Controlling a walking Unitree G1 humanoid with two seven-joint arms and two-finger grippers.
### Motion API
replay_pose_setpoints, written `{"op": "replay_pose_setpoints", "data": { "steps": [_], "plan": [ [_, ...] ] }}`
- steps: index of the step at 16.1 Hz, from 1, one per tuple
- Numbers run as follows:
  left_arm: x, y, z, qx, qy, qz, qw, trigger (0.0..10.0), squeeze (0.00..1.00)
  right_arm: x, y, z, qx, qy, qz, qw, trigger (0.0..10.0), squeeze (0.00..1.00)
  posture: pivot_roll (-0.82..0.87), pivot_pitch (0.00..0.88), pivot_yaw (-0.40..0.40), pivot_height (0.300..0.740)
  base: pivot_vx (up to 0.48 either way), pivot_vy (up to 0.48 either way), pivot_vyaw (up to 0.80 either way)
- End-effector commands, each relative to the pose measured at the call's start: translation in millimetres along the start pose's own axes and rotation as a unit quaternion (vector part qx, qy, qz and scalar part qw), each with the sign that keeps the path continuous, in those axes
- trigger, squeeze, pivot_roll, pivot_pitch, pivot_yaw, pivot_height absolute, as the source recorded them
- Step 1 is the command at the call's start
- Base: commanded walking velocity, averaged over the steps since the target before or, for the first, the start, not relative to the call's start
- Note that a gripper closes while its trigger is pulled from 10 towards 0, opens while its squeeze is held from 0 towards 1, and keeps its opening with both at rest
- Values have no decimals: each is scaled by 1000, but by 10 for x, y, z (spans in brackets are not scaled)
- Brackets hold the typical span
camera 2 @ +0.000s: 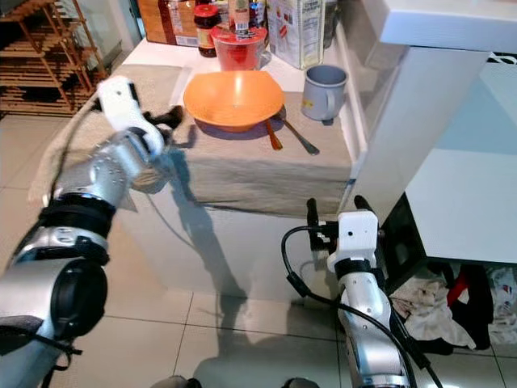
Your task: Setting the table
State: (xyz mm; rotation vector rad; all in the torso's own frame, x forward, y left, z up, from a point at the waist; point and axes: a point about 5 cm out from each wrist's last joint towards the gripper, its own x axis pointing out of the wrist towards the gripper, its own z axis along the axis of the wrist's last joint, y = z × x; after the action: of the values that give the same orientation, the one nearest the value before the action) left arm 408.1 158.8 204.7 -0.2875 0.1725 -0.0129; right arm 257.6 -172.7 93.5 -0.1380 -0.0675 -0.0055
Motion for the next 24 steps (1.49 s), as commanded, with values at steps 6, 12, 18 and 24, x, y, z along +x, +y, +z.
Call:
{"op": "replay_pose_setpoints", "data": {
  "steps": [6,12,18,24],
  "plan": [
    [-74,32,-226,88,-24,-23,996,10000,0,22,50,-9,0,7,12,1000,10000,0,-81,39,56,740,0,0,0],
    [-73,-178,195,82,-104,-55,990,10000,0,7,46,-18,-1,7,12,1000,10000,0,-92,26,59,740,0,0,0],
    [-5,-370,192,-17,-56,-77,995,10000,0,-1,65,-31,-2,12,18,1000,10000,0,-95,34,58,740,0,0,0],
    [55,-454,32,-45,3,-69,997,10000,0,-32,61,-39,-1,15,14,1000,10000,0,-111,45,66,740,0,0,0]
  ]
}}
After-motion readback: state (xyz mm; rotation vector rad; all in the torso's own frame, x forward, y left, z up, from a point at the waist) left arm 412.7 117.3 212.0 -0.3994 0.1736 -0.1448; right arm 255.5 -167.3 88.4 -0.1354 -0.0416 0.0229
